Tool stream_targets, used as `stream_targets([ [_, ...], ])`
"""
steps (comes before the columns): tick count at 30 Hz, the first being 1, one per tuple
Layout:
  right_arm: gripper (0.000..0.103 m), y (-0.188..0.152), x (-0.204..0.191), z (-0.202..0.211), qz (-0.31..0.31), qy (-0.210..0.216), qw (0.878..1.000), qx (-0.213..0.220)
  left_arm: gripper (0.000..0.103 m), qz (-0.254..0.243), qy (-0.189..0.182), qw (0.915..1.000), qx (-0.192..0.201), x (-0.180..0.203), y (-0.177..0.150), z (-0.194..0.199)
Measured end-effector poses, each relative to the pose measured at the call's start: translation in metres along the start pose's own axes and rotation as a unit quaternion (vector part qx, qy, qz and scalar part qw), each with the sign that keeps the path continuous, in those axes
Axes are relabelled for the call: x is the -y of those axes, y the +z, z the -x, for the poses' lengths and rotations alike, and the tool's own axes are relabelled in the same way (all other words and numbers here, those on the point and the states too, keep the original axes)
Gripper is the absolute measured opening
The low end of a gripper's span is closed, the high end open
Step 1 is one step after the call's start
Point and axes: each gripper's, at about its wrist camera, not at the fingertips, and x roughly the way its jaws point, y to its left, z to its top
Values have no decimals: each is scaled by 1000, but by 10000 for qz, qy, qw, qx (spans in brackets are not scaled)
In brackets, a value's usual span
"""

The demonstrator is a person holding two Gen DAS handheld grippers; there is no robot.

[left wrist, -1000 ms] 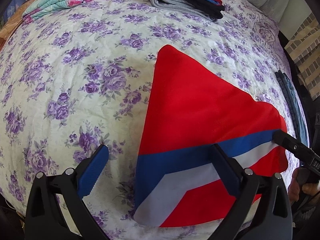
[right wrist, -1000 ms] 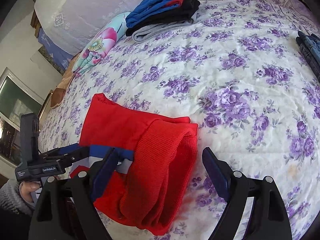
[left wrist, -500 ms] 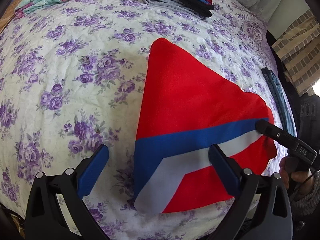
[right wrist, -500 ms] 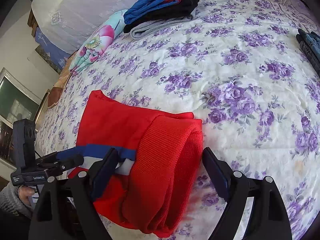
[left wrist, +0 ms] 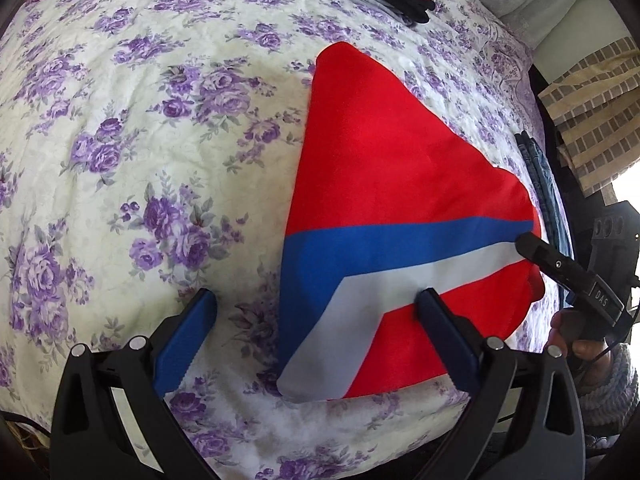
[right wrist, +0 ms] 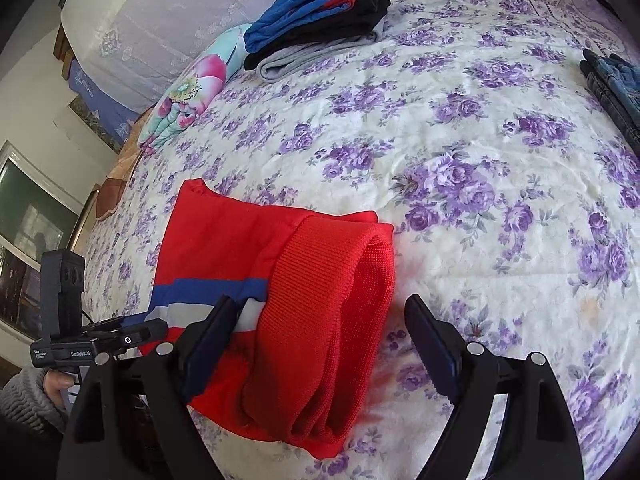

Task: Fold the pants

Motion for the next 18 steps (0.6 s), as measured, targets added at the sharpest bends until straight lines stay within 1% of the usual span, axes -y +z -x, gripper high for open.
stream_targets([
  [5,87,-1,2,-5,-28,-11,10000,-29,99,-169,148,9997,-47,8,4,-7],
  [7,90,-3,6,-9,-65,30,10000,-46,99,-222,183,9996,-78,9,6,-9],
  [9,94,-5,11,-13,-132,168,9998,-31,99,-274,201,9994,-116,10,8,-10],
  [10,98,-6,11,-15,-85,201,9998,-34,99,-306,211,9992,-142,11,9,-11],
  [11,100,-7,7,-17,58,206,9998,-58,99,-333,217,9991,-161,11,10,-12],
  [14,100,-10,-8,-24,580,-142,9981,-135,99,-412,248,9986,-202,14,12,-14],
  [18,100,-11,-6,-23,562,-137,9983,-94,99,-480,181,9985,-171,16,14,-13],
])
